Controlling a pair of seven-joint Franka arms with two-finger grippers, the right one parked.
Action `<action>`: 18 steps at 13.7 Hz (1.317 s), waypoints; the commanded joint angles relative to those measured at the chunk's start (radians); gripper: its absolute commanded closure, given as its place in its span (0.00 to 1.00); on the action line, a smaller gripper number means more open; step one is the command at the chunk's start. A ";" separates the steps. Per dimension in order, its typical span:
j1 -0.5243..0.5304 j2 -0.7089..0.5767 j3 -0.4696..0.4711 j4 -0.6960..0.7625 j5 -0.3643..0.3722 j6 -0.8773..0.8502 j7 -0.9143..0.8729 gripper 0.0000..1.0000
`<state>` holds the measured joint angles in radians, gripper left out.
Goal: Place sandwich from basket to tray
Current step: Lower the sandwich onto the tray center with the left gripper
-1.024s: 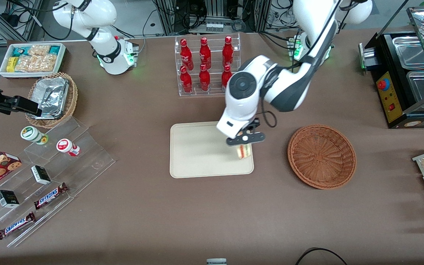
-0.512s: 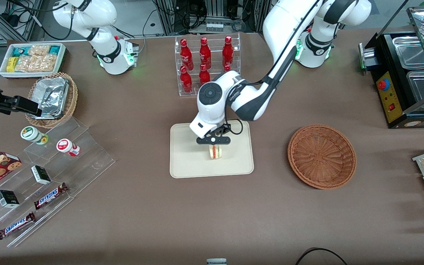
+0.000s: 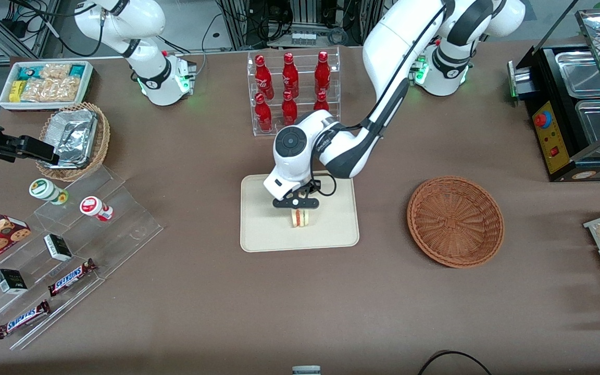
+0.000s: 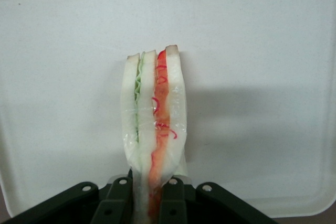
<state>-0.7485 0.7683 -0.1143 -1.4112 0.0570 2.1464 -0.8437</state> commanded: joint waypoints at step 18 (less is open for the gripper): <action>0.085 -0.298 0.019 0.031 0.040 -0.290 -0.150 0.00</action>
<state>-0.7073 0.5729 -0.0917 -1.3426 0.0963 1.9343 -0.9798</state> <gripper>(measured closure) 0.000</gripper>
